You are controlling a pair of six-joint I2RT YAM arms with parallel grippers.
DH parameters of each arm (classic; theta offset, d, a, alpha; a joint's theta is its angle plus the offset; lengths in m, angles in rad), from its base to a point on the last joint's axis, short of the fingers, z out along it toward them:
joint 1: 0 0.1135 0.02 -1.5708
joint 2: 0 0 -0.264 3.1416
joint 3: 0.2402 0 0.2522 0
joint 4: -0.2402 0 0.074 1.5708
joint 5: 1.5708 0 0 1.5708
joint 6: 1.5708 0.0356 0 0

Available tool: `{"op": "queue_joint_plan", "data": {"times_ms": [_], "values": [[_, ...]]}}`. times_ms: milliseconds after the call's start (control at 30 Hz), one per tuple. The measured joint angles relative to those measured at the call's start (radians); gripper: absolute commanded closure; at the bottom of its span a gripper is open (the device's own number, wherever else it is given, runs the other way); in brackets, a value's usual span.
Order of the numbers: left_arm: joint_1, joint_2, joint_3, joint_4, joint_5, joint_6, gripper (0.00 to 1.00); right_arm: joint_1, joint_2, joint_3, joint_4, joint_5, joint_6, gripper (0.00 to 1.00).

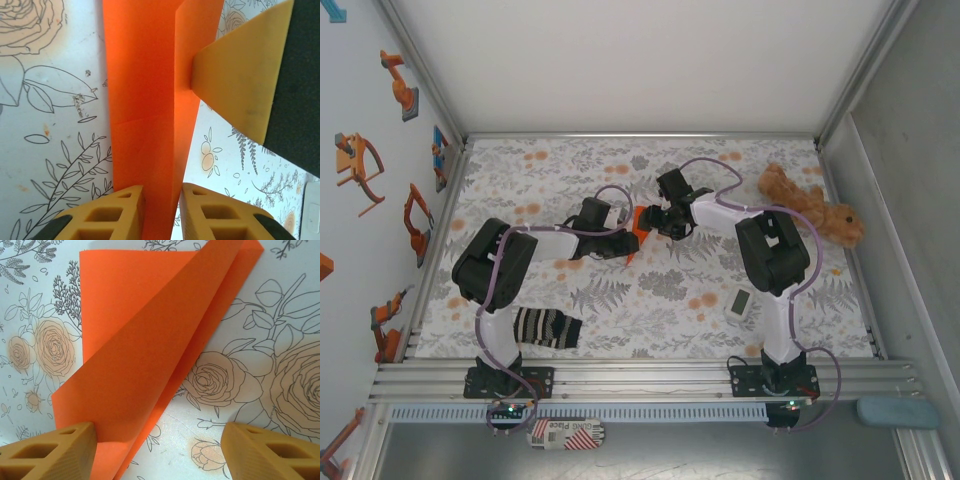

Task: Fold a paper plane with a square sheet of paper (pick it up from the middle)
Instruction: Fold the wing for the fifth time at the center of the table.

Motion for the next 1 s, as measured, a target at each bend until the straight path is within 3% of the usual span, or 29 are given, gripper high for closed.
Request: {"op": "queue_joint_plan", "data": {"times_ms": [433,767,1000], "values": [[0.007,0.0,-0.016,0.019,-0.006,-0.015,0.86,0.0,0.0,0.005,-0.005,-0.001,0.006,0.32],[0.027,0.005,-0.045,0.08,0.034,-0.055,0.87,-0.021,-0.011,0.007,-0.012,-0.058,-0.011,0.31],[0.034,0.015,-0.024,0.048,0.056,-0.052,0.88,-0.067,-0.161,-0.109,0.0,-0.118,-0.084,0.35]]}}
